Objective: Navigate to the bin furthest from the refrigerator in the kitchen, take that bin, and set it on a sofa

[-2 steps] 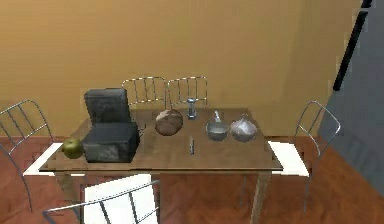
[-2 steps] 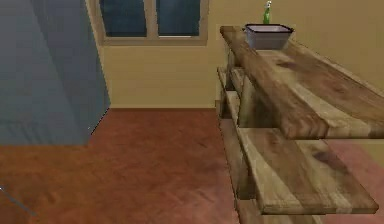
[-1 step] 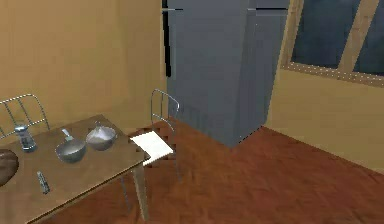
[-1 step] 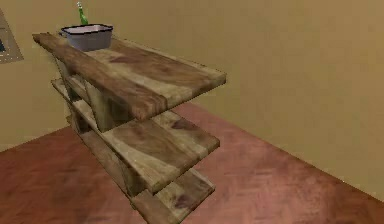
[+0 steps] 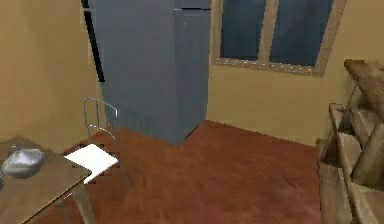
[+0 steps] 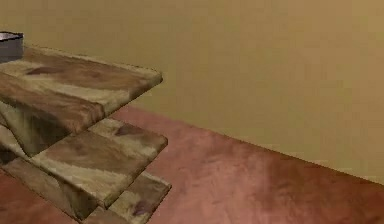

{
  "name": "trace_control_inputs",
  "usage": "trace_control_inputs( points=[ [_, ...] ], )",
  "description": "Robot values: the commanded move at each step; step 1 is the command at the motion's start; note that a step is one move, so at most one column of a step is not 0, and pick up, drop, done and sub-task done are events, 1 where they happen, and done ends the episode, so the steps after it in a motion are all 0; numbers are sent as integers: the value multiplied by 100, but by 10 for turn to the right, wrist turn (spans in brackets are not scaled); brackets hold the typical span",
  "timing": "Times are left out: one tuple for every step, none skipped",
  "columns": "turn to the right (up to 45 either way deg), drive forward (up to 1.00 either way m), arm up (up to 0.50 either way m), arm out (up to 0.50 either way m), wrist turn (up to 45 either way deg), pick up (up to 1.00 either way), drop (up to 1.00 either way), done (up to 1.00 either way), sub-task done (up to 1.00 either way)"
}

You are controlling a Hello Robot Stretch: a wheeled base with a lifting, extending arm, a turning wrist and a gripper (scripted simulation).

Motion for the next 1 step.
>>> trace_control_inputs(
  points=[
    [0,100,0,0,0,0,0,0,0]
  ],
)
